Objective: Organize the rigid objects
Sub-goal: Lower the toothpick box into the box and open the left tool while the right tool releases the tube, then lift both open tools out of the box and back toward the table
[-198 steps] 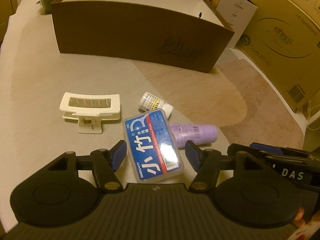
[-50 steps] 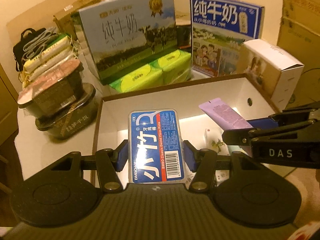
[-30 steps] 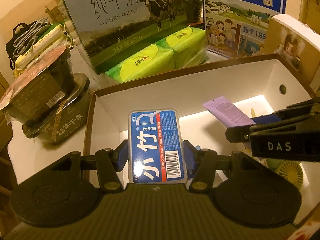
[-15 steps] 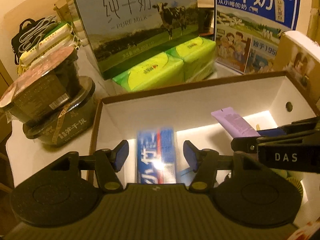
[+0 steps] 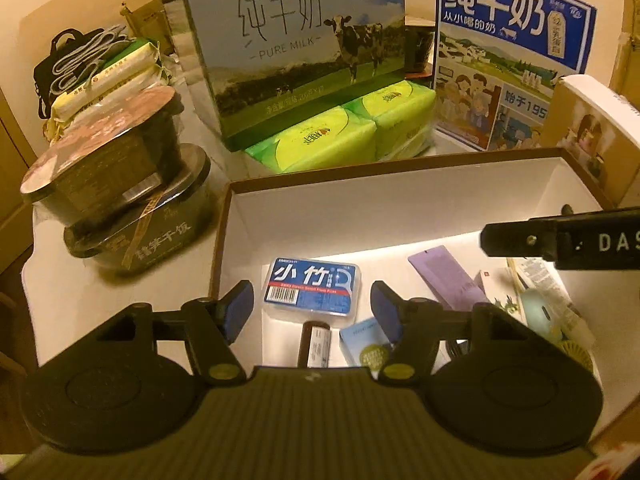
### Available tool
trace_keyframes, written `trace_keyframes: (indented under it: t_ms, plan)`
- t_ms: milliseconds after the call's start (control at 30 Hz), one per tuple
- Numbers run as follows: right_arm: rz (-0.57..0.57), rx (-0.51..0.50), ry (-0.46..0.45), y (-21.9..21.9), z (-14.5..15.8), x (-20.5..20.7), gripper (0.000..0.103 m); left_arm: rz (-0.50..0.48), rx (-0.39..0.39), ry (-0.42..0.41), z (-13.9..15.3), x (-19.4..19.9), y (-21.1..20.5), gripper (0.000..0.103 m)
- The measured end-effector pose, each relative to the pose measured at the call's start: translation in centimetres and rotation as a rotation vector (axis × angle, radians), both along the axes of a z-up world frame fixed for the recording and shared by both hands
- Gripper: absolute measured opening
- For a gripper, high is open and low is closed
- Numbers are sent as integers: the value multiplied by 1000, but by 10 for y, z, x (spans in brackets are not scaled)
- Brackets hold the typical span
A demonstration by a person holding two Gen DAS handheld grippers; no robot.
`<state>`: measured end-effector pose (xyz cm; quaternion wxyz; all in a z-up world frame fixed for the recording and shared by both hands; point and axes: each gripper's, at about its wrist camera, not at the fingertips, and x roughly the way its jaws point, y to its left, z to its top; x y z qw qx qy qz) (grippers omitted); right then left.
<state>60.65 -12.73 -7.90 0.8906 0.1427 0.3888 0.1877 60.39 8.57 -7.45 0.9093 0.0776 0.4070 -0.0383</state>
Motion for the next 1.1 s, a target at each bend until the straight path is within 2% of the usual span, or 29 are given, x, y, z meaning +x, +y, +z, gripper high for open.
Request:
trace_keyframes:
  t_ms: [300, 800, 900, 1100]
  plan:
    - [36, -2, -45, -17, 15, -50, 58, 14, -69, -11, 27, -47, 6, 63]
    - [93, 17, -85, -31, 47, -162, 58, 42, -208, -69, 68, -164, 8, 63]
    - [92, 14, -90, -34, 50, -182, 58, 50, -216, -77, 73, -183, 7, 63]
    - [71, 7, -95, -38, 53, -216, 58, 47, -181, -84, 72, -227, 2, 63]
